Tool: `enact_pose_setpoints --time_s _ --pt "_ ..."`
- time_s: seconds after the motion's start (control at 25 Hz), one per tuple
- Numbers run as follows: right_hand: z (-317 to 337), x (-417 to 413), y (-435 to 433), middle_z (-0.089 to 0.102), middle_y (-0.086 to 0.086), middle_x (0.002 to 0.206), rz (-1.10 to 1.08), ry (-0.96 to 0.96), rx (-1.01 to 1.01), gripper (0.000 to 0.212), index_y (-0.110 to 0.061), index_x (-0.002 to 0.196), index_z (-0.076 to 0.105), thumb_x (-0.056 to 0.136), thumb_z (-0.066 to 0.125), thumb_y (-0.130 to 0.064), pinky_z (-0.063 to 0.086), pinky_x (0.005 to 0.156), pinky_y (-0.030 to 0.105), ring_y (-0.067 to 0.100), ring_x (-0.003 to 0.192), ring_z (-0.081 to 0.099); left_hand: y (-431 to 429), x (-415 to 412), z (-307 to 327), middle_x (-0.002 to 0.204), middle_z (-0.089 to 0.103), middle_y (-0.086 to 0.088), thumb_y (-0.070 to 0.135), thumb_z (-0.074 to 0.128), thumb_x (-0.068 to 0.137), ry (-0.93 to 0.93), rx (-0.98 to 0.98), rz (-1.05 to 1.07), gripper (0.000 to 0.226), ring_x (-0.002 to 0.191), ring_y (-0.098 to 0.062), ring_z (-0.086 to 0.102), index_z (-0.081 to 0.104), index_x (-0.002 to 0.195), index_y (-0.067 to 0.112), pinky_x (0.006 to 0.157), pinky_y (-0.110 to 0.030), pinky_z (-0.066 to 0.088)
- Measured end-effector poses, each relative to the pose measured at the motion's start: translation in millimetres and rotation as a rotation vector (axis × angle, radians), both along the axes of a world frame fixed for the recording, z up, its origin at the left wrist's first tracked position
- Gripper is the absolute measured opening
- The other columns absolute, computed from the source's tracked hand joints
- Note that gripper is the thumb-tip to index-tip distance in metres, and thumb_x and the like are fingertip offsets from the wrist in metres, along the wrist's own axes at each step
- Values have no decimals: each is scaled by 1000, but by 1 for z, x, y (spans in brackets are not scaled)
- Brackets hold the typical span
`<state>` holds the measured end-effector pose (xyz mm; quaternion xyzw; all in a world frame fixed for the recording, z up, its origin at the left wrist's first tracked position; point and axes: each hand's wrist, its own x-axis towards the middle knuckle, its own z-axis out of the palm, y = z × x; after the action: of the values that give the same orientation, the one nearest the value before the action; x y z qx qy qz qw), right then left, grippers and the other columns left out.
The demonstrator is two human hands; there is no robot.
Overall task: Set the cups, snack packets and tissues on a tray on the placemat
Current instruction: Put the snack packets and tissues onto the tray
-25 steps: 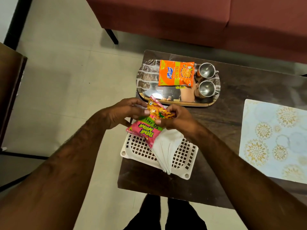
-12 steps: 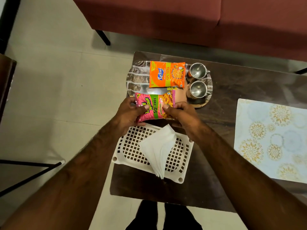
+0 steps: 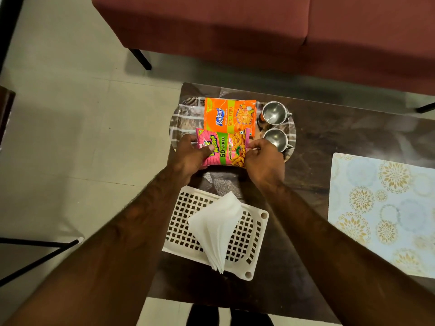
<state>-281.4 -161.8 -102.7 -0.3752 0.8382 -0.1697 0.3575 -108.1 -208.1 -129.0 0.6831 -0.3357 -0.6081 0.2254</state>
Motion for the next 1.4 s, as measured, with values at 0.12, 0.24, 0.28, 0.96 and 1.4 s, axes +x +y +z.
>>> enact_pose_setpoints --time_s 0.12,0.24,0.28,0.96,1.4 --pt "5 10 -1 78 2 113 125 86 -24 40 -27 133 56 93 56 -25 61 87 42 29 101 74 -7 -11 -6 108 69 -8 10 70 92 1 -11 -7 40 86 -15 71 52 127 3 55 -18 56" --pt "4 18 1 76 4 111 241 190 -24 41 -26 130 52 89 59 -26 53 76 35 33 98 74 -13 -19 -11 116 67 -13 10 69 92 -50 -47 -37 38 100 -25 69 51 125 2 73 -31 60" --pt "3 20 2 75 5 111 271 223 -14 42 -24 130 52 89 59 -26 49 73 34 34 98 74 -14 -22 -12 116 67 -14 10 70 91 -77 -59 -47 37 101 -27 69 52 122 3 81 -38 60" --pt "10 12 22 63 3 113 404 411 40 34 -23 115 58 83 59 -33 52 75 39 31 108 65 -5 1 1 91 67 0 37 69 86 -448 -212 -210 27 82 -19 67 59 103 19 75 -35 53" --pt "-17 22 140 73 11 107 -45 -223 489 38 -17 113 51 76 55 -22 64 85 52 34 96 74 126 41 4 139 48 -9 39 62 92 -439 100 -1003 59 125 -27 52 46 143 14 104 -35 42"
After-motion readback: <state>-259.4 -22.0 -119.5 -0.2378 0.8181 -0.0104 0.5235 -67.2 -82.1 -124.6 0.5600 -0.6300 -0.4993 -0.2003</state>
